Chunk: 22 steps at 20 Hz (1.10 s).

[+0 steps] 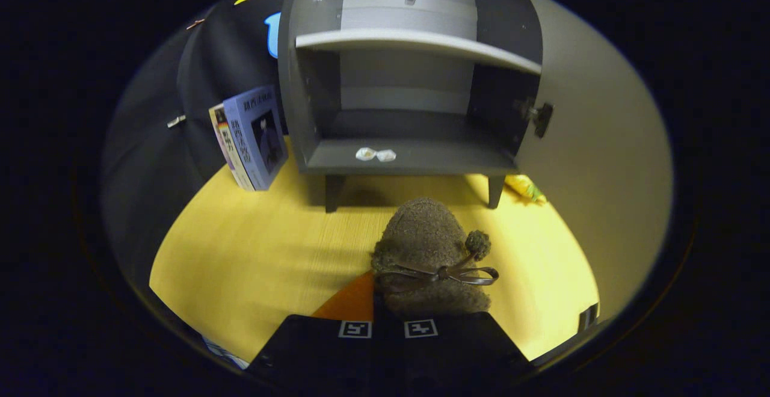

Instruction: Open the shoe cabinet door, grab the shoes and put them into the shoe cabinet, then close the shoe cabinet door.

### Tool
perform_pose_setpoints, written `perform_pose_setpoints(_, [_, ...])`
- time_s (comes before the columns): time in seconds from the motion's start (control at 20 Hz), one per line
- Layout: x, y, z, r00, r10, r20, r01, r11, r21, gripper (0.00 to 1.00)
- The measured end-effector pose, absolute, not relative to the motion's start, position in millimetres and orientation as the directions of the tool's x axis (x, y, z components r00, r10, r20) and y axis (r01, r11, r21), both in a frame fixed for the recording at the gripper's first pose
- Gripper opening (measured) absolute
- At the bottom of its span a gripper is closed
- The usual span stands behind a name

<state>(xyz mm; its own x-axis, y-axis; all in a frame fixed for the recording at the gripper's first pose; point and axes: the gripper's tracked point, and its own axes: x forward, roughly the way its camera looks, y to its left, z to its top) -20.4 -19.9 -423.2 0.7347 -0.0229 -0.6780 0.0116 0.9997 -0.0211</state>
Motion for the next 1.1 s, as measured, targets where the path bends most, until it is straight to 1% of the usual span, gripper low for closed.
perform_pose_setpoints(0.2, [-7, -30, -354, 0.777, 0.027, -0.629, -0.04, 0.999, -0.007, 0.05])
perform_pose_setpoints(0.5, [22, -51, -282, 0.827, 0.067, -0.559, -0.089, 0.996, -0.013, 0.05])
perform_pose_setpoints(0.7, [53, -56, -241, 0.856, 0.051, -0.515, -0.084, 0.996, -0.04, 0.05])
perform_pose_setpoints(1.1, [143, -61, -170, 0.903, -0.009, -0.431, -0.011, 0.999, -0.043, 0.05])
